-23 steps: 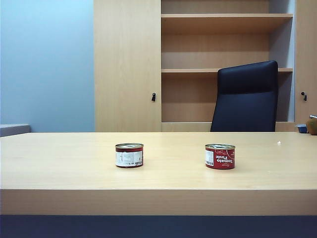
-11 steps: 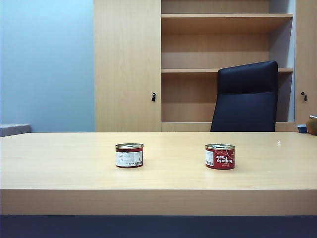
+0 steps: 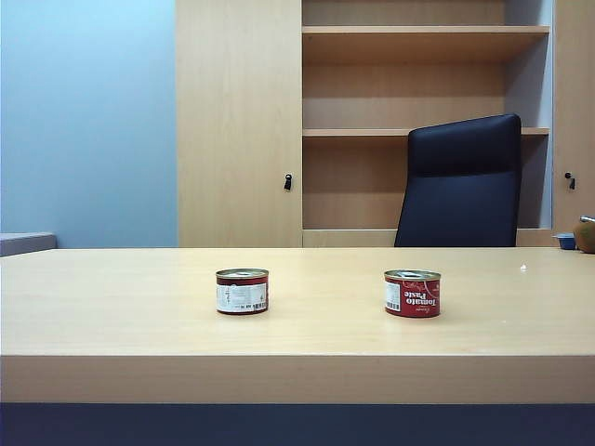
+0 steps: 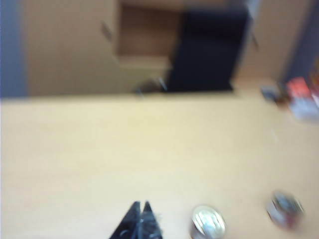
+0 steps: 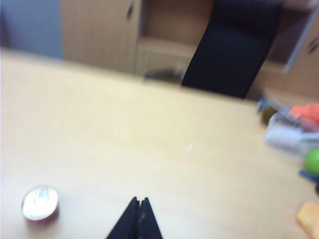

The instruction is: Stack a can of tomatoes on the right onto the can of tomatoes on the left.

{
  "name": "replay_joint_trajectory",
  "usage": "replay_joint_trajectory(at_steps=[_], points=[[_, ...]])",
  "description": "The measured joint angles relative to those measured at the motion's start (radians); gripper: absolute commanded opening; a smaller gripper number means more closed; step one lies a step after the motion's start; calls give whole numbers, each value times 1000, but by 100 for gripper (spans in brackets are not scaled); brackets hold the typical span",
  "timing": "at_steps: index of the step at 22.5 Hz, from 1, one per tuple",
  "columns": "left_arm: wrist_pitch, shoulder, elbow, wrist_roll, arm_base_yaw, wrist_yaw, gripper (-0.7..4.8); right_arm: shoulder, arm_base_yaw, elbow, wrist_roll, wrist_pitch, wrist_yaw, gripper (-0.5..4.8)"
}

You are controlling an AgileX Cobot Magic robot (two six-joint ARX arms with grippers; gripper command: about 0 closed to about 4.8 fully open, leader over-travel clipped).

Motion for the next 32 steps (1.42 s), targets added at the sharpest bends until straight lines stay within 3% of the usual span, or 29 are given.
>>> replay_joint_trajectory(at_steps=[2,4,6,7,8,10,15,20,24,28,30,32], points=[[-14,175,57,30,0,114,-5,175,0,108,-37,-85,-47,136],[-35,325,117,71,0,262,-5,370,18,229,-39,-116,-151,149],[-26,407,152,82,0,307,-5,540,111,303,-16,-56,-190,225],[-27,420,153,82,0,307,-5,591,153,321,-10,-46,-175,295],[-33,435,153,67,0,309,-5,743,262,369,-3,8,-97,348],[-39,434,153,56,0,311,-5,959,349,430,-2,58,-9,374],[-103,433,153,52,0,313,-5,1389,397,616,-7,60,20,431],[-209,433,153,27,0,332,-5,1567,399,652,-3,-63,6,433],[-226,433,153,27,0,332,-5,1576,400,652,-3,-112,4,430],[-227,433,153,27,0,332,-5,1576,400,652,-2,-162,3,393],[-227,433,153,27,0,332,-5,1576,400,652,-1,-182,3,293],[-227,433,153,27,0,332,-5,1575,400,652,-2,-183,0,244]])
